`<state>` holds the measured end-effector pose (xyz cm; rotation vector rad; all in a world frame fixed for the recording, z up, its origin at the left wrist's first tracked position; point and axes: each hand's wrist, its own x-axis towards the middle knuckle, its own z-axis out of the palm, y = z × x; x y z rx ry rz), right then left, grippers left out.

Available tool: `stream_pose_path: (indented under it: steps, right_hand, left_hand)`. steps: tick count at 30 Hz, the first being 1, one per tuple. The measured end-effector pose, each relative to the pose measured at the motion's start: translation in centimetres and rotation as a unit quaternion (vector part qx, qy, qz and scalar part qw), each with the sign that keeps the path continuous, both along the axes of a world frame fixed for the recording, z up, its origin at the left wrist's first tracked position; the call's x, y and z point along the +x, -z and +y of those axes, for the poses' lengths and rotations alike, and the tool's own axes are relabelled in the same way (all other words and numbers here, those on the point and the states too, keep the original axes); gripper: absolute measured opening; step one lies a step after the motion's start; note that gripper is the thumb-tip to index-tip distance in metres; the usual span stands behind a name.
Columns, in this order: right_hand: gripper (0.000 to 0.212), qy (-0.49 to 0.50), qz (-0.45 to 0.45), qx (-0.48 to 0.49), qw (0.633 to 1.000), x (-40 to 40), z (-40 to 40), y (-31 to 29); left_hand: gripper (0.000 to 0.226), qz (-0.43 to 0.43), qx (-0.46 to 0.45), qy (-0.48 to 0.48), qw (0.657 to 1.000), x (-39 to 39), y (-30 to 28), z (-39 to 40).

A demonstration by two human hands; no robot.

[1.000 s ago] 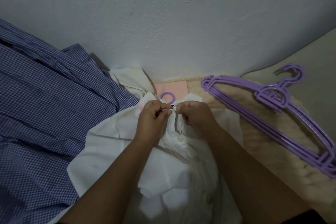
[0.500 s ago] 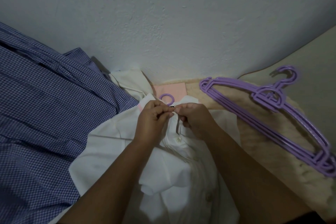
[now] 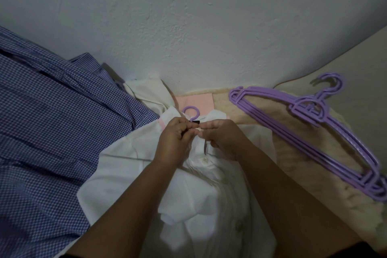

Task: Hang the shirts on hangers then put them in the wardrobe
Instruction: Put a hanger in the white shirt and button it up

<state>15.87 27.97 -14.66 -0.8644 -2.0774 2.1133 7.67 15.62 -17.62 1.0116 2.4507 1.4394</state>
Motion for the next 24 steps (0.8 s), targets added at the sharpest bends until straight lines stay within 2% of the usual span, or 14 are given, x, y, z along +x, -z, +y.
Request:
stream_pose_path:
  steps: [10,14,16,20,22,24]
  right_hand:
    - [0.014,0.007,-0.013,0.038,0.999,0.0,-0.7,-0.1]
    - [0.023,-0.032,-0.055,0.019,0.998,-0.2,-0.5,0.6]
    - [0.022,-0.012,-0.03,-0.002,0.999,-0.3,-0.8,1.4]
    - [0.015,0.045,0.024,-0.018,0.999,-0.2,-1.4,2.4]
    - [0.02,0.036,0.035,-0.007,0.999,0.0,-1.2,2.4]
    - [0.029,0.02,0.036,0.049,0.998,0.2,-1.2,2.4]
  left_hand:
    - [0.017,0.031,-0.084,0.084,0.992,-1.2,-0.1,-0.7]
    - [0.011,0.002,-0.102,0.094,0.99,-1.2,-0.1,-0.6]
    - [0.009,-0.025,-0.11,0.095,0.989,-1.3,-0.4,-0.5]
    - [0.022,-0.072,-0.123,0.088,0.986,-1.3,-0.8,-0.5]
    - [0.019,-0.085,-0.127,0.078,0.985,-1.4,-0.7,-0.6]
    - [0.022,-0.089,-0.136,0.073,0.984,-1.4,-0.5,-0.6]
